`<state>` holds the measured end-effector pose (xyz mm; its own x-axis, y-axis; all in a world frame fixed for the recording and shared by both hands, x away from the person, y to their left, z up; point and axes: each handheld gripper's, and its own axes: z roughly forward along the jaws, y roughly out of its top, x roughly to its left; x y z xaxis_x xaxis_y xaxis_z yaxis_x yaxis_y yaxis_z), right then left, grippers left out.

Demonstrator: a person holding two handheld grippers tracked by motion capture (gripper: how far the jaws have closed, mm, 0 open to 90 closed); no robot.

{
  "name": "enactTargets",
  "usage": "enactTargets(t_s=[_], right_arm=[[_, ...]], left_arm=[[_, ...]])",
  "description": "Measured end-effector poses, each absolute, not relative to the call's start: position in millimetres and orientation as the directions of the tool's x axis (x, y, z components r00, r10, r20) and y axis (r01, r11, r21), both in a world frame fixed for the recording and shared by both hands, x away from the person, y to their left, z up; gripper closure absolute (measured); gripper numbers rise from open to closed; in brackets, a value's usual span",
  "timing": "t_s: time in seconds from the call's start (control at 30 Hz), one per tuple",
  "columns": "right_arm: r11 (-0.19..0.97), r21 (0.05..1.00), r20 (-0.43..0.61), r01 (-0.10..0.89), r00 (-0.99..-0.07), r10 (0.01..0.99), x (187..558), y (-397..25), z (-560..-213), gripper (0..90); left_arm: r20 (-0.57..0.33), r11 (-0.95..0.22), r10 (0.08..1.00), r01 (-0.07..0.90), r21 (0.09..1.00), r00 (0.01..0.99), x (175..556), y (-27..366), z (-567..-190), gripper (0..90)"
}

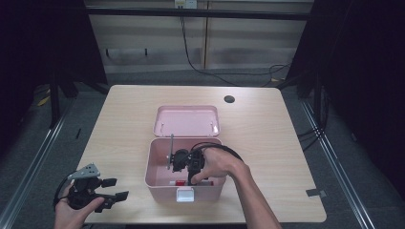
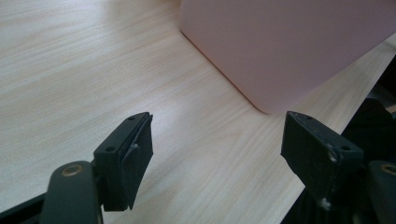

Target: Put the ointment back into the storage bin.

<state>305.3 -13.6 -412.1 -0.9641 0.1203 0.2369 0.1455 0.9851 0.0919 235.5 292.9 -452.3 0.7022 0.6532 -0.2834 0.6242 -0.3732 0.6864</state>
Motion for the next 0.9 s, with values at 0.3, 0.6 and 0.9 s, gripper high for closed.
enactTargets(t_s=[0.3,0.6,0.9], right_arm=[[0.988,0.064,0.254,0.144,-0.959,0.123,306.4,-9.4,-419.3,71.1],[0.988,0.041,0.25,0.148,-0.959,0.133,306.4,-7.9,-425.8,71.0],[0.989,0.025,0.251,0.143,-0.959,0.132,307.5,-7.5,-427.2,70.3]], left_arm=[[-0.287,-0.369,0.654,0.626,0.687,0.7,235.4,293.0,-452.3,24.8],[-0.286,-0.37,0.654,0.626,0.687,0.7,235.3,292.9,-452.3,24.8],[-0.288,-0.373,0.653,0.629,0.682,0.7,235.4,292.9,-452.6,24.8]])
